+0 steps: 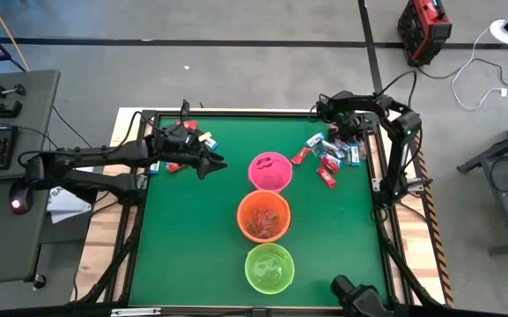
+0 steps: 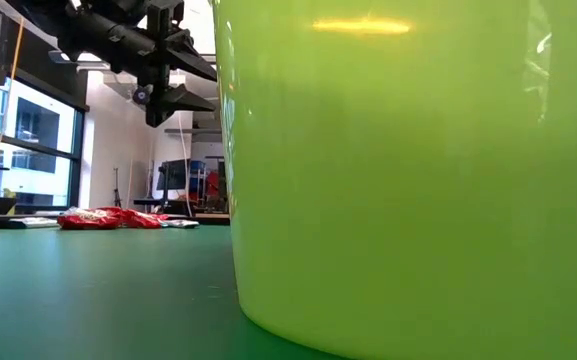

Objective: Sort candy by brand, put in halloween buckets
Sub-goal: Put the orange gummy into the orange bucket

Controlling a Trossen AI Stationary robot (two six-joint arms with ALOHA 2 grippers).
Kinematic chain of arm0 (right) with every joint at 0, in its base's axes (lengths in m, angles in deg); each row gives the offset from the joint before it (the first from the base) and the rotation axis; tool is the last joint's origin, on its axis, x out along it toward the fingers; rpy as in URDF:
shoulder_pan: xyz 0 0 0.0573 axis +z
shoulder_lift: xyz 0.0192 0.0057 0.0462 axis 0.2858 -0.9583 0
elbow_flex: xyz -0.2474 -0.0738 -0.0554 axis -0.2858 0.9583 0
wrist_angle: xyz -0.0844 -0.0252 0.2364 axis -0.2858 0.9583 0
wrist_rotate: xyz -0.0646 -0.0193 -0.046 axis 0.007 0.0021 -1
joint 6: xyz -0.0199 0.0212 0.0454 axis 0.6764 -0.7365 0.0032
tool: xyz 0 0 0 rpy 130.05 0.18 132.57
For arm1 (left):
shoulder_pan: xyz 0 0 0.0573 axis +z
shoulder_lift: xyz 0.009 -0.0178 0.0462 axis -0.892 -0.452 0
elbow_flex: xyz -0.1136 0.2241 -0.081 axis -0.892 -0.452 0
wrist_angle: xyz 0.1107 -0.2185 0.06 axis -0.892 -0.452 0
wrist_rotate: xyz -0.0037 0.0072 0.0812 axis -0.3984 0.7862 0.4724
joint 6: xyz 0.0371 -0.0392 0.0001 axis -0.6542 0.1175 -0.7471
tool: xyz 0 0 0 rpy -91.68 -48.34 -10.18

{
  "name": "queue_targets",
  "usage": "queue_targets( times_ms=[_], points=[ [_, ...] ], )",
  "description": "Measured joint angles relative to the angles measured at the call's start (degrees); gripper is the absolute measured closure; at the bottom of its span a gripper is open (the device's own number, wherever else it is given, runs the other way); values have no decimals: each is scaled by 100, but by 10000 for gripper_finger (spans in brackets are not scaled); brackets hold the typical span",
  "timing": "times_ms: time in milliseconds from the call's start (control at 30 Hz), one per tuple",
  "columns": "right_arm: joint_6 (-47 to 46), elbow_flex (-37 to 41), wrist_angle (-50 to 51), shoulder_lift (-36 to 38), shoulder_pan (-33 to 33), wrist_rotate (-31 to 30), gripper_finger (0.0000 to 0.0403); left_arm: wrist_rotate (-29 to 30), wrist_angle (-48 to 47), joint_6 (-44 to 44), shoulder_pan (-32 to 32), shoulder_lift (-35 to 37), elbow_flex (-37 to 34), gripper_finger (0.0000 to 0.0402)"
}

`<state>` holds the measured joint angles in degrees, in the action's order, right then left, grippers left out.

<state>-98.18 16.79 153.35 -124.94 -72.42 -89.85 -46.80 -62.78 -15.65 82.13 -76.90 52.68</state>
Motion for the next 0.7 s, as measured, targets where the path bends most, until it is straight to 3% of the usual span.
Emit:
queue_targets(
  times_ms=[133,300,700],
  points=[
    [268,0,-14,0,7,-24,396,0,0,-7,0,0,0,186],
    [542,4,48,279,123,-119,398,0,0,-4,0,0,0,186],
    [850,2,7,2455,729,-200,402,71,109,-7,15,0,2,186]
  ],
)
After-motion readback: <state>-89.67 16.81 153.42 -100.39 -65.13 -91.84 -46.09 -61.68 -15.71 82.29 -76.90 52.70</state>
